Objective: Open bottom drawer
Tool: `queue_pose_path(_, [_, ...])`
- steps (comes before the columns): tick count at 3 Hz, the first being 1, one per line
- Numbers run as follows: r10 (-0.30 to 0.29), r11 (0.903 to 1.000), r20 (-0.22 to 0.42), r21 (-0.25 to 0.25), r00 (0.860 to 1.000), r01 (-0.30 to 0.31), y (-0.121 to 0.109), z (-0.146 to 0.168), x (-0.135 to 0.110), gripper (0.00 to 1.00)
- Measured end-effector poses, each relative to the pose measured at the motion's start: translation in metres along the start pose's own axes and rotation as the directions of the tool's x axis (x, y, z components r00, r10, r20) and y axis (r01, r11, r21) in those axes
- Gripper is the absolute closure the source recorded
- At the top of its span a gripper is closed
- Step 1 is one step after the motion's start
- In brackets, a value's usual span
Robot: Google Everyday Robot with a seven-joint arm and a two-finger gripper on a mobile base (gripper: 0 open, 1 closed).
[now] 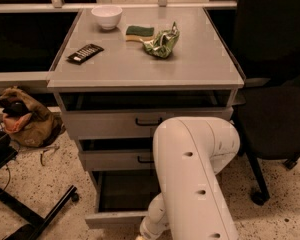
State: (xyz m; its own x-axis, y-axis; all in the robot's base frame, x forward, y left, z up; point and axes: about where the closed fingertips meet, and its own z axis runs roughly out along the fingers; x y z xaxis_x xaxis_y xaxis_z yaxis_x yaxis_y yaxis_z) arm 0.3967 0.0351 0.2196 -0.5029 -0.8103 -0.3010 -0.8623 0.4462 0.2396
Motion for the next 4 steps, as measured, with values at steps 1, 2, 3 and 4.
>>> queue_pose_path(1, [-0.004, 0.9983, 0.033, 0.058, 0.999, 0.002, -0.009, -0.001, -0.002, 0.00])
queue_pose_path(2, [-0.005, 0.9886, 0.111, 0.150, 0.994, -0.012, -0.027, 0.004, -0.001, 0.00])
queue_pose_path(3, [0.000, 0.9801, 0.203, 0.194, 0.979, -0.040, -0.041, 0.014, 0.004, 0.00])
queue_pose_path(4, [0.000, 0.9799, 0.205, 0.195, 0.979, -0.041, -0.041, 0.012, 0.003, 0.00])
